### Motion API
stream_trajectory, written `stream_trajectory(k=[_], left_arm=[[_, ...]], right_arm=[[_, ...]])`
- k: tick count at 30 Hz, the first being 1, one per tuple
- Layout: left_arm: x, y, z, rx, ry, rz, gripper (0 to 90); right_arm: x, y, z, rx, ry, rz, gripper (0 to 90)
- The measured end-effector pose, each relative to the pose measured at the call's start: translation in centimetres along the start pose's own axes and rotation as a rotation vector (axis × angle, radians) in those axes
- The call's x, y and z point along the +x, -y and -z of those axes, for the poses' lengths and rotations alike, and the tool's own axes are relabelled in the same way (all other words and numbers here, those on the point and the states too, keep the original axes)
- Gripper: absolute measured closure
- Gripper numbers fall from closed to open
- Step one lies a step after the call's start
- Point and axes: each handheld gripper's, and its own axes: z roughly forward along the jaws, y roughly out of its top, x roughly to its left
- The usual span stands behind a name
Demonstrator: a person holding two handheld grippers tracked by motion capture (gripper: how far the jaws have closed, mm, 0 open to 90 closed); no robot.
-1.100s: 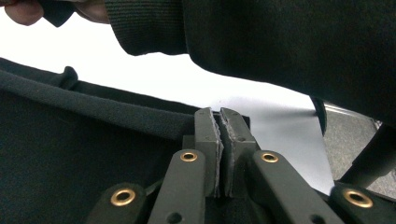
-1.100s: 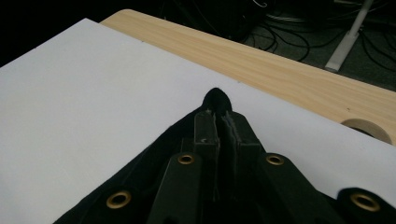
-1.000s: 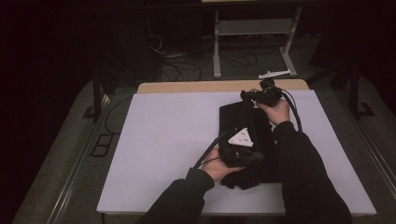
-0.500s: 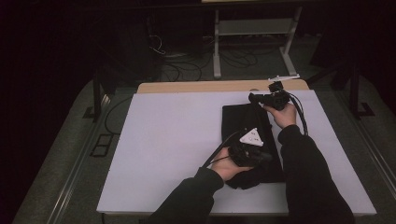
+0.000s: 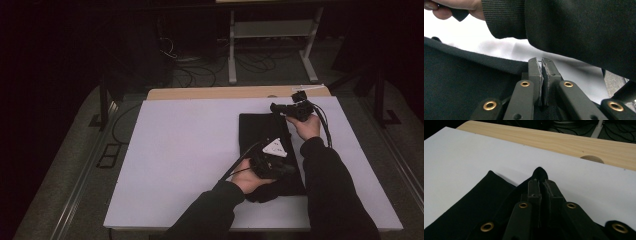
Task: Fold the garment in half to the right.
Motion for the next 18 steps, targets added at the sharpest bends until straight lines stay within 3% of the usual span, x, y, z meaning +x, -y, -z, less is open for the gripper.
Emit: stream_trajectory(k=[12,18], left_arm=[[-0.1,-0.3,-1.2,0.012,0.013,-0.003,85.2],[-0.3,-0.6,-1.7,0.015,0.015,-0.015,85.2]], right_arm=[[-0.9,0.9,0.6,0.008,0.017,-0.008,80.5],[-1.7,2.1,2.4,0.003,0.042,-0.051,64.1]])
